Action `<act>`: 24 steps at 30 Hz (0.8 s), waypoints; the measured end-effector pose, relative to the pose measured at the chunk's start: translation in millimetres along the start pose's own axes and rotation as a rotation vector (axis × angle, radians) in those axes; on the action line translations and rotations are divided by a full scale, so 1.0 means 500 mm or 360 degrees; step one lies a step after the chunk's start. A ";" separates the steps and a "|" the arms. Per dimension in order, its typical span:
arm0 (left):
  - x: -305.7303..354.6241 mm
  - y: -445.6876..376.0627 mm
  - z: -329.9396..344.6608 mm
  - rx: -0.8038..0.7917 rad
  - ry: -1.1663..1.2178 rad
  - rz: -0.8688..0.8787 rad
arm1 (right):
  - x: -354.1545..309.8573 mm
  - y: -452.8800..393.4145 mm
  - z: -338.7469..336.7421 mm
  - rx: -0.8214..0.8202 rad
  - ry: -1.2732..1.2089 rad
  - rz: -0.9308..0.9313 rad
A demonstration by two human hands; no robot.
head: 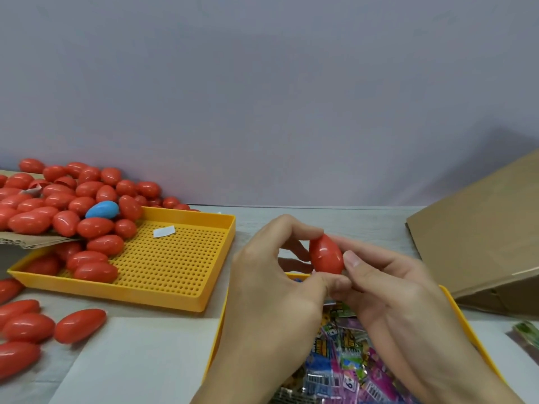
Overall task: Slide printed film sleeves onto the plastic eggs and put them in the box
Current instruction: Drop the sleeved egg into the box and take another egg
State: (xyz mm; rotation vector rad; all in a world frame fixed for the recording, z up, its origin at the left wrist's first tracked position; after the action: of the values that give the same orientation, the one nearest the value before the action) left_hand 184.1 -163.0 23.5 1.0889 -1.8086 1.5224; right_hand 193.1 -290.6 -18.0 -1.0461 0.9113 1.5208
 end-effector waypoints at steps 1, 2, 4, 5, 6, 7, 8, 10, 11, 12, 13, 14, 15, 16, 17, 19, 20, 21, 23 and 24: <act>0.001 -0.001 0.000 -0.0002 -0.0001 0.0005 | -0.002 0.001 0.003 -0.0019 -0.0020 0.0003; 0.002 -0.001 0.000 0.0000 -0.0002 0.0017 | -0.003 0.002 0.006 -0.0030 -0.0036 0.0007; 0.005 -0.002 -0.002 0.0022 0.0005 0.0036 | -0.005 0.004 0.007 -0.0028 -0.0048 0.0011; 0.004 -0.002 -0.004 0.0036 0.0009 0.0036 | -0.006 0.005 0.007 -0.0017 -0.0043 0.0009; 0.004 -0.002 -0.005 0.0043 0.0009 0.0040 | -0.007 0.006 0.006 0.0002 -0.0035 0.0004; 0.003 -0.002 -0.004 0.0039 0.0002 0.0052 | -0.008 0.006 0.004 0.0025 -0.0028 -0.0001; 0.004 -0.002 -0.003 0.0027 -0.0006 0.0067 | -0.009 0.006 0.003 0.0046 -0.0024 -0.0007; 0.007 -0.002 -0.001 -0.0007 -0.0018 0.0105 | -0.010 0.007 0.001 0.0078 -0.0019 -0.0026; 0.011 -0.001 0.000 -0.0024 -0.0021 0.0128 | -0.011 0.007 0.000 0.0097 -0.0016 -0.0036; 0.015 -0.001 0.002 -0.0038 -0.0023 0.0151 | -0.012 0.008 -0.002 0.0117 -0.0013 -0.0048; 0.019 -0.001 0.005 -0.0048 -0.0029 0.0171 | -0.013 0.009 -0.004 0.0137 -0.0009 -0.0061; 0.022 -0.001 0.007 -0.0053 -0.0034 0.0185 | -0.014 0.010 -0.006 0.0158 -0.0001 -0.0078; 0.024 -0.001 0.009 -0.0055 -0.0034 0.0193 | -0.017 0.010 -0.008 0.0178 0.0014 -0.0094; 0.024 -0.001 0.010 -0.0057 -0.0023 0.0195 | -0.019 0.011 -0.009 0.0194 0.0033 -0.0109; 0.023 -0.001 0.012 -0.0061 -0.0006 0.0192 | -0.020 0.012 -0.010 0.0202 0.0053 -0.0119; 0.021 -0.002 0.014 -0.0070 0.0034 0.0183 | -0.021 0.011 -0.009 0.0196 0.0071 -0.0124; 0.019 -0.002 0.014 -0.0068 0.0058 0.0177 | -0.020 0.011 -0.009 0.0193 0.0070 -0.0122; 0.018 -0.002 0.014 -0.0057 0.0088 0.0168 | -0.020 0.010 -0.009 0.0191 0.0064 -0.0119; 0.013 -0.001 0.012 -0.0027 0.0164 0.0144 | -0.017 0.007 -0.013 0.0201 0.0049 -0.0106; 0.011 -0.001 0.012 -0.0016 0.0197 0.0128 | -0.015 0.007 -0.014 0.0203 0.0047 -0.0098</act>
State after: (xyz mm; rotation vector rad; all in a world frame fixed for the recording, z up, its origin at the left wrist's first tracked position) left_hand 182.2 -170.1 26.9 0.9062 -1.7924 1.5896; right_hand 191.5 -300.2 -13.1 -0.9978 0.9751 1.3809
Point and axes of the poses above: each hand's wrist, its own y-axis away from the middle knuckle, its own z-axis out of the palm, x = y × z, the point moved 10 cm from there along -y, towards the middle knuckle, and after that the axes turned 10 degrees about z, right-handed, at the moved point
